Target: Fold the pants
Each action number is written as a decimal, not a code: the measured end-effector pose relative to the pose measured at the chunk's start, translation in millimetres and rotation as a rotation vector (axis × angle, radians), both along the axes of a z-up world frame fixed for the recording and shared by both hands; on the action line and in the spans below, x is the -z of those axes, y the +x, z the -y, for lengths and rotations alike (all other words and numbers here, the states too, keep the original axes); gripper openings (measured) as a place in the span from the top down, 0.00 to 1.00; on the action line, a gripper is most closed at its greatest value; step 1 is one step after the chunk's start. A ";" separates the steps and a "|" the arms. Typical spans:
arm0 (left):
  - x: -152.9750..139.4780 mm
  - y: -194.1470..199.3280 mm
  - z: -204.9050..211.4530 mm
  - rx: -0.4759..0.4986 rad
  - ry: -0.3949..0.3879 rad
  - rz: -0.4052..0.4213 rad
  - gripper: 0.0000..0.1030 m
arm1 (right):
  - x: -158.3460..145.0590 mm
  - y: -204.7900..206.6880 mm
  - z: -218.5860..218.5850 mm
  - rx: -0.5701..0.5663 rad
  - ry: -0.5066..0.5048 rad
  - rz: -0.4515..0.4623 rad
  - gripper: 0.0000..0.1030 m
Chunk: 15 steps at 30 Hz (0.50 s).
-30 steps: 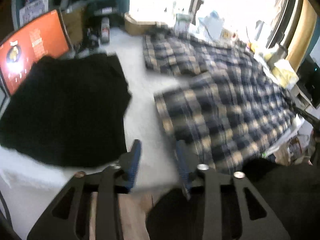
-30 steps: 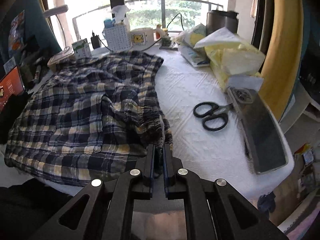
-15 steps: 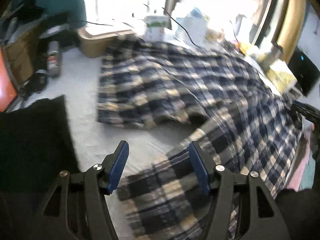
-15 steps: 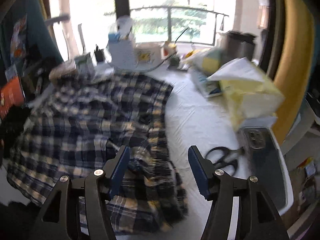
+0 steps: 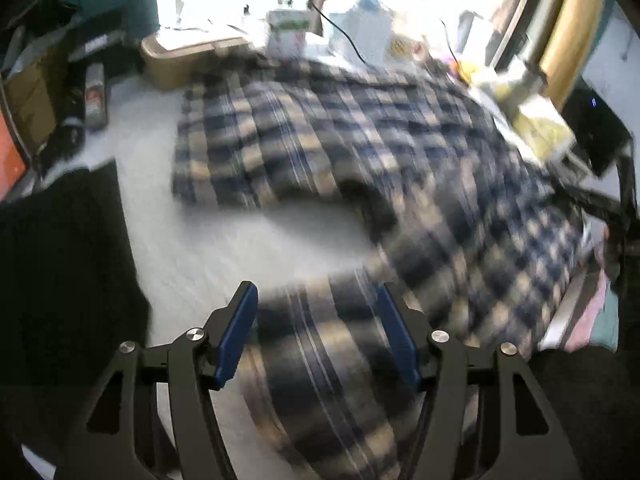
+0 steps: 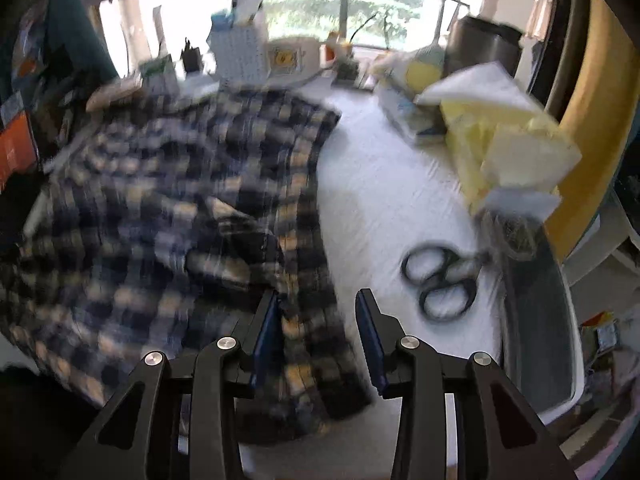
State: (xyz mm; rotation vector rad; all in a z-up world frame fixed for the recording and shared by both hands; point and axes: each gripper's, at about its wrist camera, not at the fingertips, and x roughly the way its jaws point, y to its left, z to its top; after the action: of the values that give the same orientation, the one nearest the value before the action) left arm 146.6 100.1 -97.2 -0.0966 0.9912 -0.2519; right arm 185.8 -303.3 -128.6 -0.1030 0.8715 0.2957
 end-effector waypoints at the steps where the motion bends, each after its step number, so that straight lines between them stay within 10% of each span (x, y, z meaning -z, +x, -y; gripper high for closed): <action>1: -3.0 11.4 -1.6 -0.005 -0.016 0.007 0.40 | -7.1 4.1 1.6 0.003 0.024 0.015 0.60; 9: 13.1 74.8 42.8 0.104 -0.066 -0.118 0.43 | -27.4 42.1 -15.0 -0.035 0.013 0.096 0.60; 15: 22.7 93.5 51.3 0.092 -0.026 -0.110 0.89 | -34.5 65.9 -1.6 -0.005 0.027 0.116 0.60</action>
State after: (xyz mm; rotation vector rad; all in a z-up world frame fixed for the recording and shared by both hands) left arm 240.1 48.8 -120.0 -0.0895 1.1037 -0.3464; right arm 251.7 -301.7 -94.2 -0.0963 0.7522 0.3037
